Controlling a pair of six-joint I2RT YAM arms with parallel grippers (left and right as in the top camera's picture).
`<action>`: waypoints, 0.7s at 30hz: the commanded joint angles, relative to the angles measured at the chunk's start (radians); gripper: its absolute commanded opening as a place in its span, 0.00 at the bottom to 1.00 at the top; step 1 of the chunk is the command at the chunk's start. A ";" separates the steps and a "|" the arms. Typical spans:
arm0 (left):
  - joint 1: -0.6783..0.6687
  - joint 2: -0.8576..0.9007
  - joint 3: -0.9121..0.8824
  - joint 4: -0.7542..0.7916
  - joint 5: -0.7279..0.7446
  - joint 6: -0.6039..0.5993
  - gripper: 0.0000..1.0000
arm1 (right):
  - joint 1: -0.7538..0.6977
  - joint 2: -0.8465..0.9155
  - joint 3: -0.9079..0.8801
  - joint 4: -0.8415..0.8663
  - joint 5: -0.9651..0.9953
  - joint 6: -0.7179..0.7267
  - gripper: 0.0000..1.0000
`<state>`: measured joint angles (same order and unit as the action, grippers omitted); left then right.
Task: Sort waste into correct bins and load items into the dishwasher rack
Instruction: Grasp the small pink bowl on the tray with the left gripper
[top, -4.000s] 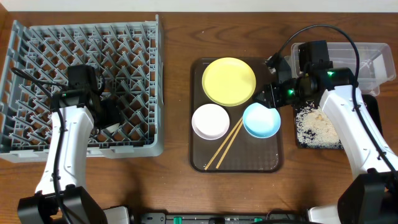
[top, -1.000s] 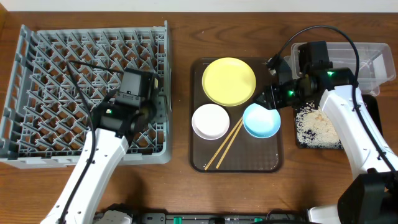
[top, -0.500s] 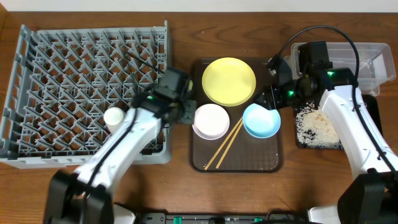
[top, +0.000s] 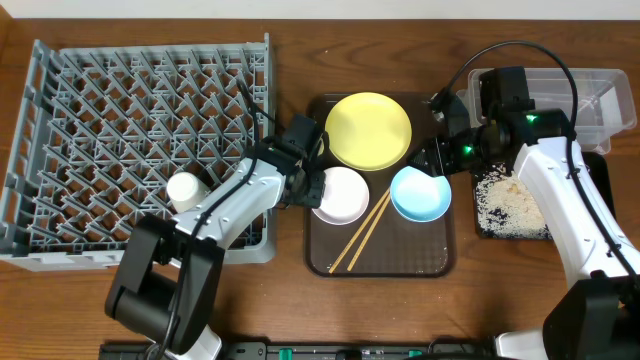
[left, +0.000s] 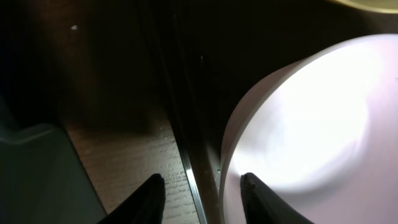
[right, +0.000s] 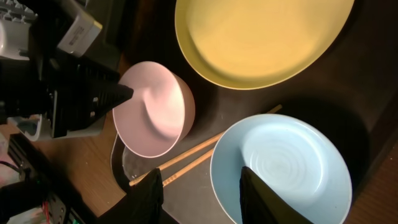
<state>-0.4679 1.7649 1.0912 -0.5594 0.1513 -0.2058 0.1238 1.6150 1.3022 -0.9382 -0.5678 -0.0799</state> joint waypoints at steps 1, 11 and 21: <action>-0.003 0.003 0.018 0.014 -0.002 0.007 0.40 | -0.001 0.003 0.006 -0.001 -0.004 0.004 0.38; -0.010 0.007 0.014 0.016 0.016 0.006 0.19 | -0.001 0.003 0.006 -0.002 -0.004 0.004 0.38; -0.009 -0.065 0.019 0.008 -0.034 0.015 0.06 | -0.001 0.003 0.006 -0.006 -0.004 0.004 0.38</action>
<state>-0.4797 1.7584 1.0912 -0.5442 0.1612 -0.2050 0.1238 1.6150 1.3025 -0.9428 -0.5678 -0.0799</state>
